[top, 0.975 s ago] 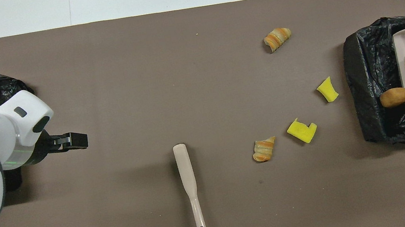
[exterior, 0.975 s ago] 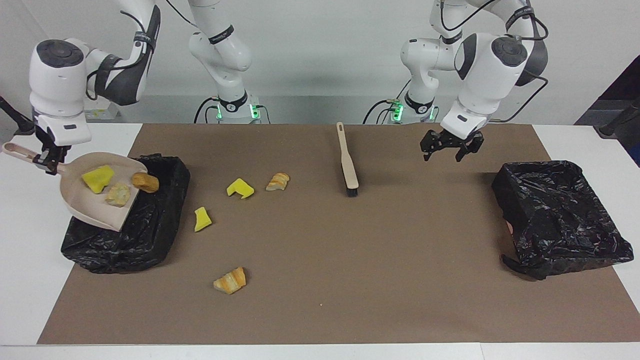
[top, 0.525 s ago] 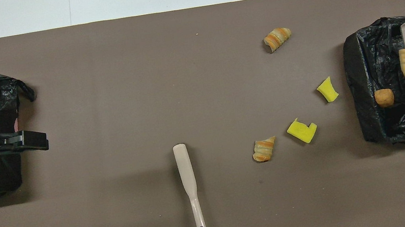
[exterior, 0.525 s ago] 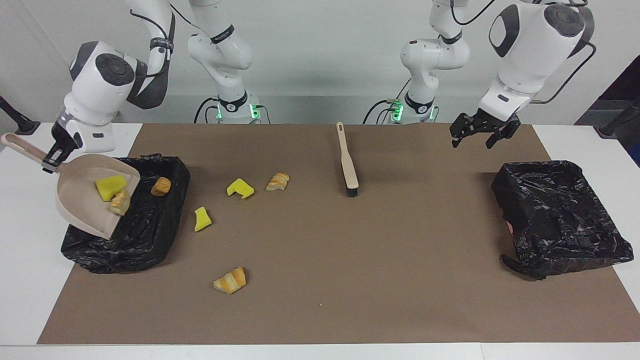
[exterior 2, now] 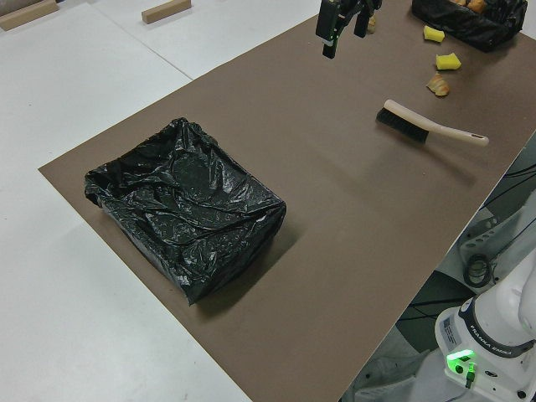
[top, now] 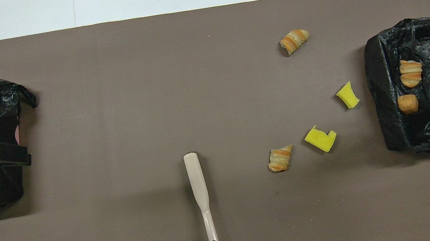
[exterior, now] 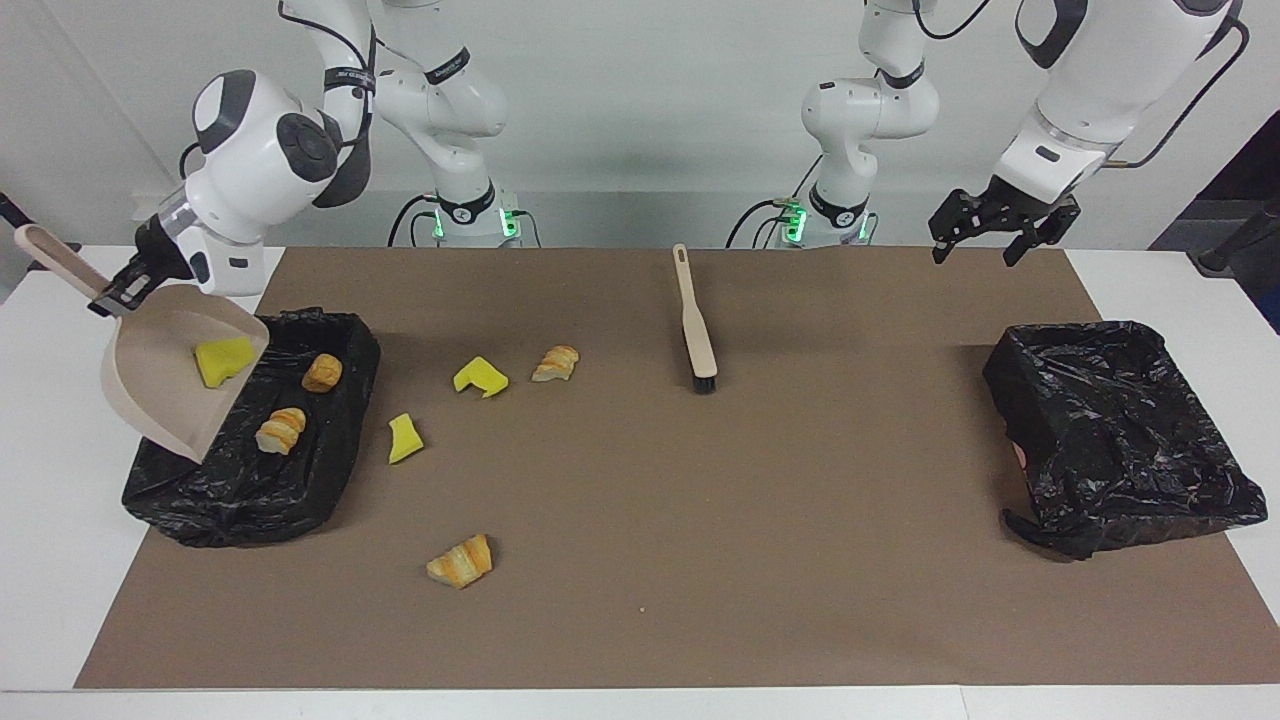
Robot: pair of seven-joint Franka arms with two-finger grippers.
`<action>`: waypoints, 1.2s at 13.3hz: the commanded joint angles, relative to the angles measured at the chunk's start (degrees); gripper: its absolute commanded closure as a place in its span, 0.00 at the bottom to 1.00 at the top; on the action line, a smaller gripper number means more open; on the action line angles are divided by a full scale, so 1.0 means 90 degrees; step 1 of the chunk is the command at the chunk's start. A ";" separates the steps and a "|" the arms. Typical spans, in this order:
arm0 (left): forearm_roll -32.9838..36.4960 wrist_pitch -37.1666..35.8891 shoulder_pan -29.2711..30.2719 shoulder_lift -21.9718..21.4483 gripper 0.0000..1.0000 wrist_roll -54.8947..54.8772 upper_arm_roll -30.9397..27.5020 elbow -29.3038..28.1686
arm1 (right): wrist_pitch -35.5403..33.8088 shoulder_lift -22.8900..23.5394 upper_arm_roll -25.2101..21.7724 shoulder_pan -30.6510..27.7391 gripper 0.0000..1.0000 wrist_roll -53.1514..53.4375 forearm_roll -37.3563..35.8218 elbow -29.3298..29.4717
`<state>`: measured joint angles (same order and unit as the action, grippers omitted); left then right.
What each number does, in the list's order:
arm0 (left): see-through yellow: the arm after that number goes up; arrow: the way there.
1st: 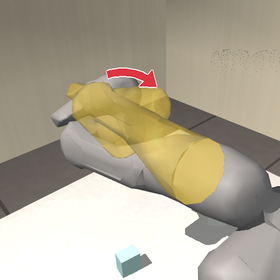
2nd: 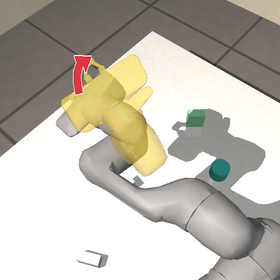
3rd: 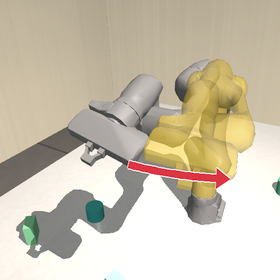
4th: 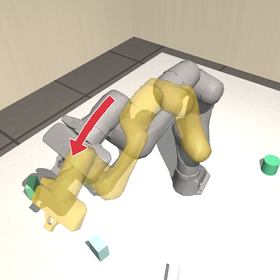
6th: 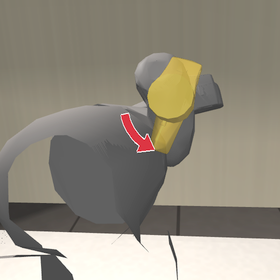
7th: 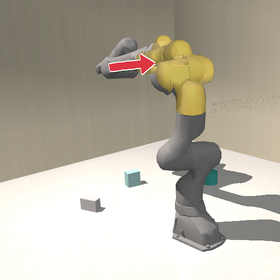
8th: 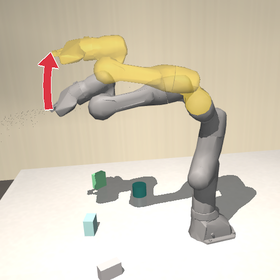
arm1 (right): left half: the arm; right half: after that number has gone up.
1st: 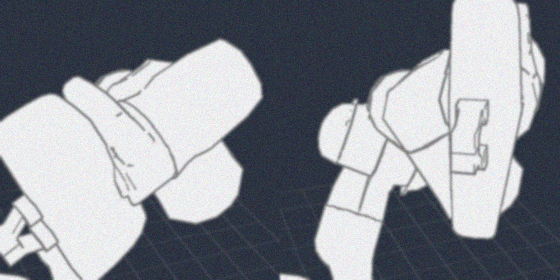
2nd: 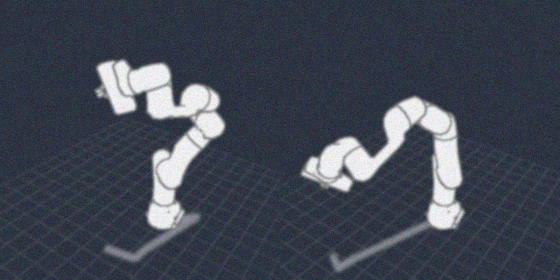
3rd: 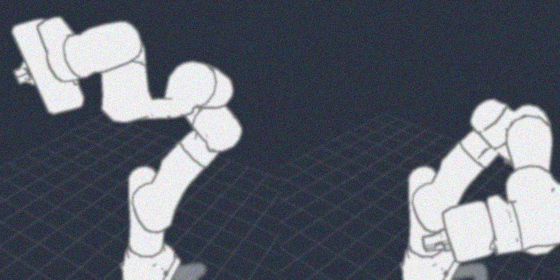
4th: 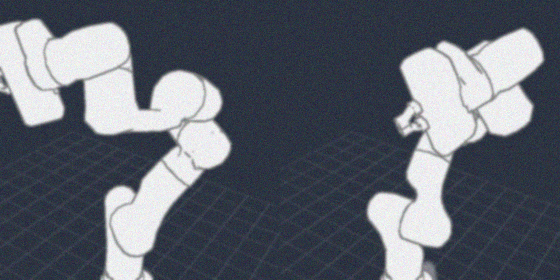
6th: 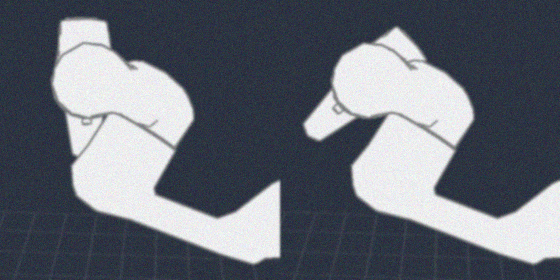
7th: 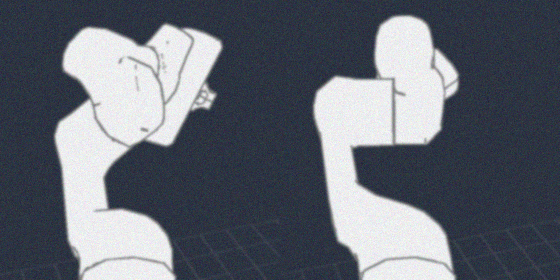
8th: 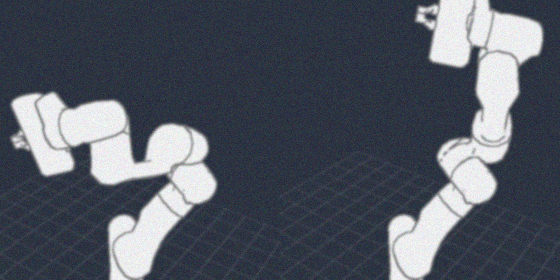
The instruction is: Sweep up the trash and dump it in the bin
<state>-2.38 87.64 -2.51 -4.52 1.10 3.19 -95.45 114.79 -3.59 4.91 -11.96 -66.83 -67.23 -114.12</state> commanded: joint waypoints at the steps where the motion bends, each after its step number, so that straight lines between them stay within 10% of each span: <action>1: 0.0118 -0.0070 0.0112 0.0005 0.00 -0.0074 0.0066 0.0058 | -0.0136 -0.0226 0.0011 0.0184 1.00 0.0170 -0.0353 -0.0239; 7: 0.0138 -0.0138 0.0035 -0.0083 0.00 -0.0015 0.0085 0.0194 | -0.0577 -0.0305 0.0011 0.0586 1.00 0.1681 -0.0860 -0.0669; 16: 0.0118 -0.0060 0.0151 -0.0132 0.00 -0.0025 0.0065 0.0146 | -0.0528 -0.0246 0.0011 0.0821 1.00 -0.0193 -0.0783 -0.0581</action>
<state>-2.23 87.66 -1.88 -5.44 1.09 3.26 -94.50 109.58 -4.73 4.91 -5.48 -67.37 -74.04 -118.86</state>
